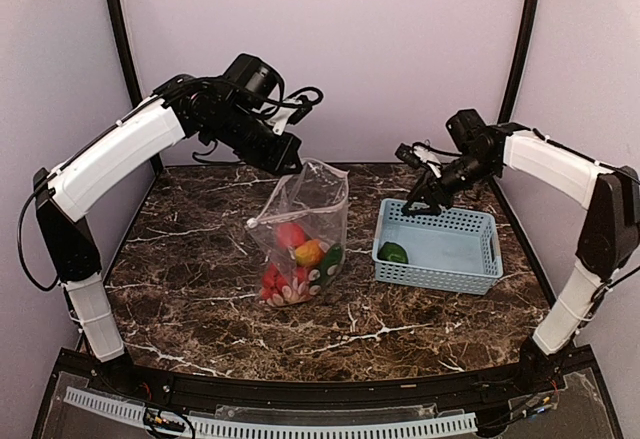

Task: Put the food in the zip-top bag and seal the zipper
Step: Pick up the fake fruit from the bin.

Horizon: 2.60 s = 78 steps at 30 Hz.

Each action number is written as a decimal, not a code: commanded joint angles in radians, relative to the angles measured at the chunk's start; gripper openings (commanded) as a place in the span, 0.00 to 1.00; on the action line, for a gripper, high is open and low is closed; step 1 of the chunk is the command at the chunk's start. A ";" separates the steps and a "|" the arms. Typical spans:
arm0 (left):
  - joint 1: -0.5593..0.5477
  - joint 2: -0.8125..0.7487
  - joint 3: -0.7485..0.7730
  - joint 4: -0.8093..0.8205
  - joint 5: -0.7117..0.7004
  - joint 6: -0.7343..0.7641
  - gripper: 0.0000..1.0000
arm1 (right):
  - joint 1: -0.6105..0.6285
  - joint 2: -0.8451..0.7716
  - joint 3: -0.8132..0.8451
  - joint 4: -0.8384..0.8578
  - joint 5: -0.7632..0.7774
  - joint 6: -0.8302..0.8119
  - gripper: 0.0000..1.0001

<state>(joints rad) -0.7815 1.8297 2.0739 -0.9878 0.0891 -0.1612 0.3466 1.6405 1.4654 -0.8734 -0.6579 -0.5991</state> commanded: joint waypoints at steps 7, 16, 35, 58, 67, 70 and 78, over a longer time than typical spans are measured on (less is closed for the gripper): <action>0.002 -0.055 -0.038 0.010 0.005 -0.003 0.01 | -0.001 0.168 -0.002 0.013 0.057 0.053 0.58; 0.003 -0.052 -0.050 0.021 0.014 -0.006 0.01 | 0.002 0.251 -0.010 0.004 0.040 0.080 0.65; 0.003 -0.069 -0.091 0.043 0.026 -0.018 0.01 | 0.066 0.355 -0.017 -0.025 0.070 0.088 0.70; 0.002 -0.088 -0.140 0.072 0.039 -0.028 0.01 | 0.076 0.247 0.012 -0.080 0.254 0.089 0.52; 0.003 -0.086 -0.148 0.097 0.051 -0.040 0.01 | 0.074 0.129 0.163 -0.181 0.253 0.069 0.46; 0.003 -0.086 -0.150 0.103 0.052 -0.043 0.01 | 0.091 0.091 0.245 -0.227 0.235 0.058 0.46; 0.002 -0.089 -0.173 0.135 0.064 -0.059 0.01 | 0.199 -0.024 0.331 -0.178 0.109 0.032 0.47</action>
<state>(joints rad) -0.7815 1.7836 1.9236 -0.8646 0.1375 -0.2028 0.4931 1.6749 1.7790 -1.0691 -0.4427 -0.5457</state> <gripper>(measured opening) 0.009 0.516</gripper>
